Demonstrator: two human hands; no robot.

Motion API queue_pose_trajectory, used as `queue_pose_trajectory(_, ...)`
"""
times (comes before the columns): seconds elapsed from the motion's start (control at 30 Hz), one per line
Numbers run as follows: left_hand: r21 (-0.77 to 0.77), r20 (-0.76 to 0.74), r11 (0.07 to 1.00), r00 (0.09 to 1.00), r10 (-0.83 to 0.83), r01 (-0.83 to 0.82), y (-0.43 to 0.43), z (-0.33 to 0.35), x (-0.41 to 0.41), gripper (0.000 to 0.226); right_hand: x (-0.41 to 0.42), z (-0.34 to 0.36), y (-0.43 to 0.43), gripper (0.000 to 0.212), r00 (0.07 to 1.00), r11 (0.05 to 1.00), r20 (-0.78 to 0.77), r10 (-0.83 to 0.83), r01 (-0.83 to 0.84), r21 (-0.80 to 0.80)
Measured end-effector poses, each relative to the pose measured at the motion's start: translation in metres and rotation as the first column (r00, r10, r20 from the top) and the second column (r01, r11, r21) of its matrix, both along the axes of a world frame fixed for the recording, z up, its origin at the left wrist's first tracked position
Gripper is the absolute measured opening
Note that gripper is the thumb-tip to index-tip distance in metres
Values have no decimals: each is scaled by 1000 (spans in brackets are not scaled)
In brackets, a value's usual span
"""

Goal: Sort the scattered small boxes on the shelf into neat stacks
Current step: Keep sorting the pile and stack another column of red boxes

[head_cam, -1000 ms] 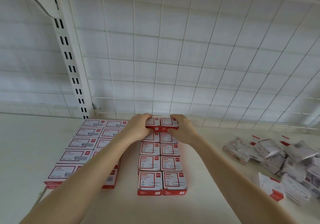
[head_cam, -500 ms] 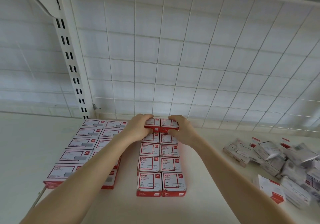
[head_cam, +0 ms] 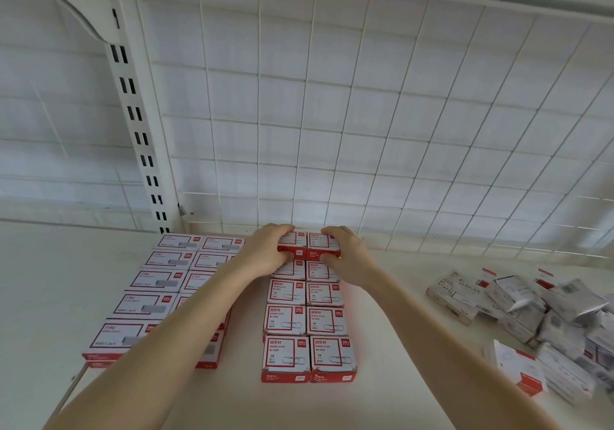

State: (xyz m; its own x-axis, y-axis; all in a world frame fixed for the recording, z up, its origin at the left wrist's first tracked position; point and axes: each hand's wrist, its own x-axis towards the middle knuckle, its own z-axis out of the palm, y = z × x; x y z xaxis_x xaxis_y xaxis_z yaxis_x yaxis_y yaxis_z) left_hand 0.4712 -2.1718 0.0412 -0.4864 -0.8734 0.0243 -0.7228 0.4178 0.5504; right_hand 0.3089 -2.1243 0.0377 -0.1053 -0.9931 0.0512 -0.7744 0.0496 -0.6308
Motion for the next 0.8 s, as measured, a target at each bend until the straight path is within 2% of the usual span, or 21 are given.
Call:
queue_pose_trajectory(0.1, 5, 1, 1000, 1000, 0, 0, 0, 0, 0, 51, 1, 1, 1, 50, 1000, 1000, -9, 0, 0, 4)
queue_pose_trajectory(0.23, -29, 28, 1000, 1000, 13, -12, 9, 2, -1, 64, 1, 2, 5, 59, 1000, 1000, -21, 1, 0, 10)
queue_pose_trajectory(0.43, -276, 198, 961, 979, 54, 3, 38, 13, 5, 70, 0, 2, 22, 61, 996, 996, -54, -69, 66, -67)
queue_pose_trajectory(0.5, -349, 263, 935, 964, 37, 60, 51, 13, 4, 67, 0, 1, 33, 58, 988, 991, -117, -97, 86, -98)
queue_pose_trajectory(0.6, -377, 324, 917, 946, -4, 133, 69, 8, 1, 65, 4, -1, 52, 53, 968, 990, -226, -105, 80, -115)
queue_pose_trajectory(0.8, -397, 304, 888, 946, -111, 232, 98, 0, -5, 58, 4, -1, 95, 52, 892, 995, -441, -98, 100, -18)
